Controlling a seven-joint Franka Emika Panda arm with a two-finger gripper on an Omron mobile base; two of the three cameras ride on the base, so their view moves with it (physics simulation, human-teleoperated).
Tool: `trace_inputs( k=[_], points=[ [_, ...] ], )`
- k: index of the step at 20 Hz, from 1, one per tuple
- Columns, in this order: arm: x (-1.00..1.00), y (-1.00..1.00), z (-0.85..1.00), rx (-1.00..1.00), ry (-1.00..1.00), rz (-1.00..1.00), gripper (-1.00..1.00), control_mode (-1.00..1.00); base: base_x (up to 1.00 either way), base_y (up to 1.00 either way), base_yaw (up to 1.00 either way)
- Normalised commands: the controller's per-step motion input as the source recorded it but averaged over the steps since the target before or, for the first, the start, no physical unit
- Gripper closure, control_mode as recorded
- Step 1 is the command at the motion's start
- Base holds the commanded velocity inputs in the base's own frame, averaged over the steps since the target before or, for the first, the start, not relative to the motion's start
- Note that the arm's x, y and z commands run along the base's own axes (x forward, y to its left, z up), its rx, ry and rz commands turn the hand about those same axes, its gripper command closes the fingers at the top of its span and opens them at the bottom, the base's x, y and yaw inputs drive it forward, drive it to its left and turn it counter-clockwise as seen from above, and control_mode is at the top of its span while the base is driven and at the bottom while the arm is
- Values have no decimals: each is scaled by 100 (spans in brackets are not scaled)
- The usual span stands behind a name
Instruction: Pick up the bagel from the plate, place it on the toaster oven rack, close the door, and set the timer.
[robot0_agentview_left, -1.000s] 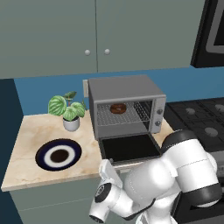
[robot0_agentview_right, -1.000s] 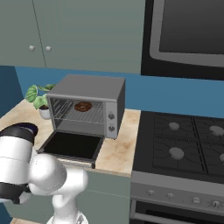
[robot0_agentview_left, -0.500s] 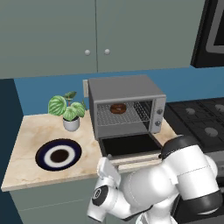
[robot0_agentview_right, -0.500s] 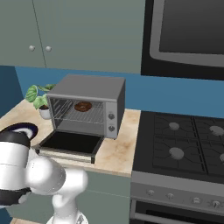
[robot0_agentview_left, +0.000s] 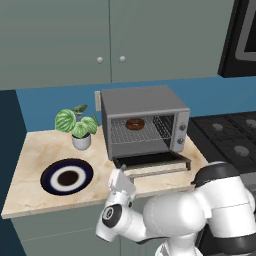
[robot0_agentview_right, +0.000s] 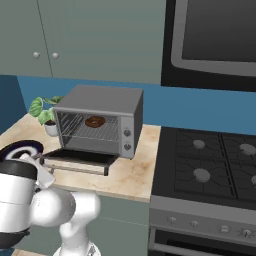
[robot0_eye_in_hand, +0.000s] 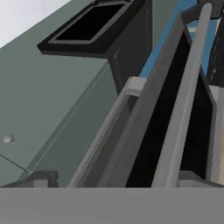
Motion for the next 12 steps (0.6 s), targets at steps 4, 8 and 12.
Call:
trace_inputs(
  k=[4, 8, 12],
  points=[
    [16, 0, 77, 0, -4, 1, -100, -100, 0, 0, 0],
    [27, 0, 81, 0, 0, 4, -100, -100, 0, 0, 0],
    [45, 0, 86, 5, 1, 8, -100, -100, 0, 0, 0]
  ],
)
